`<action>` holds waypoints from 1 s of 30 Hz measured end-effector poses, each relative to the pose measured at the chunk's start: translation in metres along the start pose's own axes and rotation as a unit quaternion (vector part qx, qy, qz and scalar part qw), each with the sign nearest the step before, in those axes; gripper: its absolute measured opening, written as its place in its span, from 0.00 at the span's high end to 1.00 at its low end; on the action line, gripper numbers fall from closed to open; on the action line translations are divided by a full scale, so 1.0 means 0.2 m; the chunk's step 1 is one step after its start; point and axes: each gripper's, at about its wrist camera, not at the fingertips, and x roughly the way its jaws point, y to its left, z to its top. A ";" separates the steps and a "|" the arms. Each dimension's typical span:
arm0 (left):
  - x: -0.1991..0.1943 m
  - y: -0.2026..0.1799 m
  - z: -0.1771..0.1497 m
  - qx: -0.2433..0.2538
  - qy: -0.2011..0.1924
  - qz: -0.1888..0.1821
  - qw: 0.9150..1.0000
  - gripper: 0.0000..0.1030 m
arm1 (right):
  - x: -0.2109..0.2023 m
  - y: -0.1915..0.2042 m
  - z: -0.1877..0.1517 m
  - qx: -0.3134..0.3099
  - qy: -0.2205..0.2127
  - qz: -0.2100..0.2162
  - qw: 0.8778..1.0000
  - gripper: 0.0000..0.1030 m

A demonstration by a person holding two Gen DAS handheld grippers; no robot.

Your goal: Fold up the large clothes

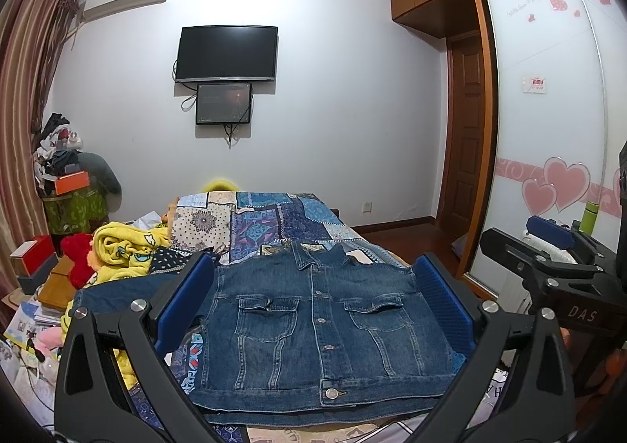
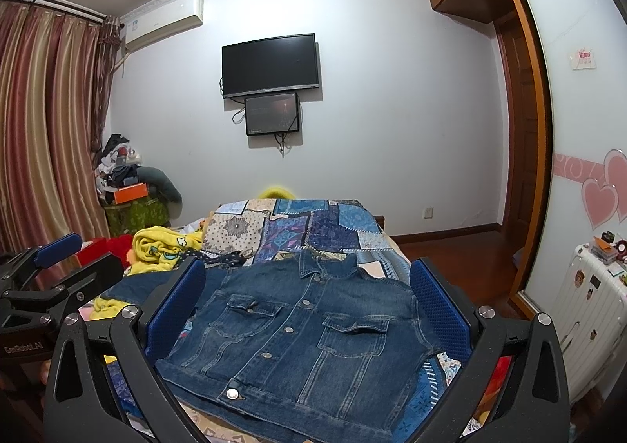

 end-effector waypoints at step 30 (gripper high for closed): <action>0.81 0.93 -0.28 -0.060 0.114 0.118 0.985 0.00 | 0.86 -0.07 -0.10 -0.016 0.140 -0.029 0.990 0.00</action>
